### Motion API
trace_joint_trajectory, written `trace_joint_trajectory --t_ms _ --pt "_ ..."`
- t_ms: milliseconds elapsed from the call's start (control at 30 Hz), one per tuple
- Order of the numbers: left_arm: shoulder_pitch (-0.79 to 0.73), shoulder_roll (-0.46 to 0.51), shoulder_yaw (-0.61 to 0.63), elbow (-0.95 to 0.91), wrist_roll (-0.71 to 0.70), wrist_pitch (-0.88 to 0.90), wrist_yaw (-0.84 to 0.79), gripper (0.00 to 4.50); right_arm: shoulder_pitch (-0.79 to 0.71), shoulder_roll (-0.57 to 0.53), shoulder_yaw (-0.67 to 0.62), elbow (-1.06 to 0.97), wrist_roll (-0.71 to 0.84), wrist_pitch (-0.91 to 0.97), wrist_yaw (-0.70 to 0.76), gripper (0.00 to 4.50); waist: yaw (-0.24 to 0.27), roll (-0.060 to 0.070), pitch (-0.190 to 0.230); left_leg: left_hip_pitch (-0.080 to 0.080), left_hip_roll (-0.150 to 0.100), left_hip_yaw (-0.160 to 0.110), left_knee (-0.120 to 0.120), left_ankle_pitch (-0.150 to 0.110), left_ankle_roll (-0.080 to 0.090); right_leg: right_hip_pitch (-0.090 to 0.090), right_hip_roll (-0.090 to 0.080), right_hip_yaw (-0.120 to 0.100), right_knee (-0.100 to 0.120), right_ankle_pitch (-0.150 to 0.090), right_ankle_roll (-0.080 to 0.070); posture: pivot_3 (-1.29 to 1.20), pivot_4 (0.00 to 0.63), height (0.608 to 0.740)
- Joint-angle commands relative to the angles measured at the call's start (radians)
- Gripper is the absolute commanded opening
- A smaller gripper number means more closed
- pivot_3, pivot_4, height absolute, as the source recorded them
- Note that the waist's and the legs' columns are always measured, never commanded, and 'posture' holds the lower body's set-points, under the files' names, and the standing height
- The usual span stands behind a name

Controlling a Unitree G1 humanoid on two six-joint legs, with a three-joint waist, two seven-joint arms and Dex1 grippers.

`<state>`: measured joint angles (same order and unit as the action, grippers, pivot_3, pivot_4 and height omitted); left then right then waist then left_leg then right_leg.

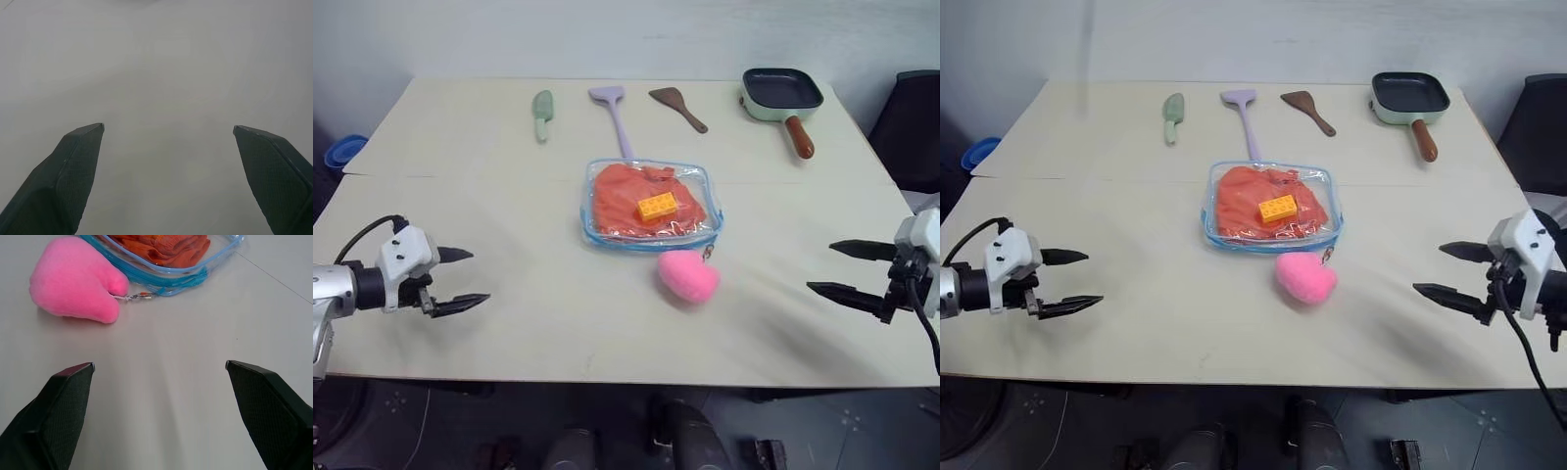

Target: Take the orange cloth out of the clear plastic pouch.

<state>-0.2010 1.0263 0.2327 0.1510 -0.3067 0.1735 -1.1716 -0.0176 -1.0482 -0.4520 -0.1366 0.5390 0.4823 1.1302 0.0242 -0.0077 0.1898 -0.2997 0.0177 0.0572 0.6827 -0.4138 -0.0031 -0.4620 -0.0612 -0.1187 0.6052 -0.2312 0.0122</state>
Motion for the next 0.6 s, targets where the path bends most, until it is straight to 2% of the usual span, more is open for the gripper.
trace_joint_trajectory --t_ms 33,467,600 --pt "-0.022 0.016 -0.011 0.014 0.017 -0.03 -0.02 4.5 0.009 0.007 -0.043 -0.039 0.01 0.001 -0.016 4.48 0.0 0.0 0.0 0.0 0.0 0.0 0.0 0.0 0.0 0.0 0.0 0.0 0.0 0.0 0.0 0.0 0.15 0.74" --pt "-0.078 -0.014 -0.031 0.01 0.016 0.015 0.014 4.5 -0.01 0.023 -0.019 -0.073 0.02 0.016 -0.071 4.48 -0.002 0.0 0.0 0.0 0.0 0.006 0.0 0.0 0.0 0.0 0.001 0.005 0.004 0.0 0.0 0.0 0.15 0.74" --pt "-0.087 -0.028 -0.028 -0.025 -0.024 0.062 0.005 4.5 -0.018 0.034 -0.013 -0.098 0.041 0.047 -0.074 4.48 -0.001 0.0 0.0 0.0 0.0 0.006 0.0 0.0 0.0 0.0 0.001 0.006 0.005 0.0 0.0 0.0 0.15 0.74"
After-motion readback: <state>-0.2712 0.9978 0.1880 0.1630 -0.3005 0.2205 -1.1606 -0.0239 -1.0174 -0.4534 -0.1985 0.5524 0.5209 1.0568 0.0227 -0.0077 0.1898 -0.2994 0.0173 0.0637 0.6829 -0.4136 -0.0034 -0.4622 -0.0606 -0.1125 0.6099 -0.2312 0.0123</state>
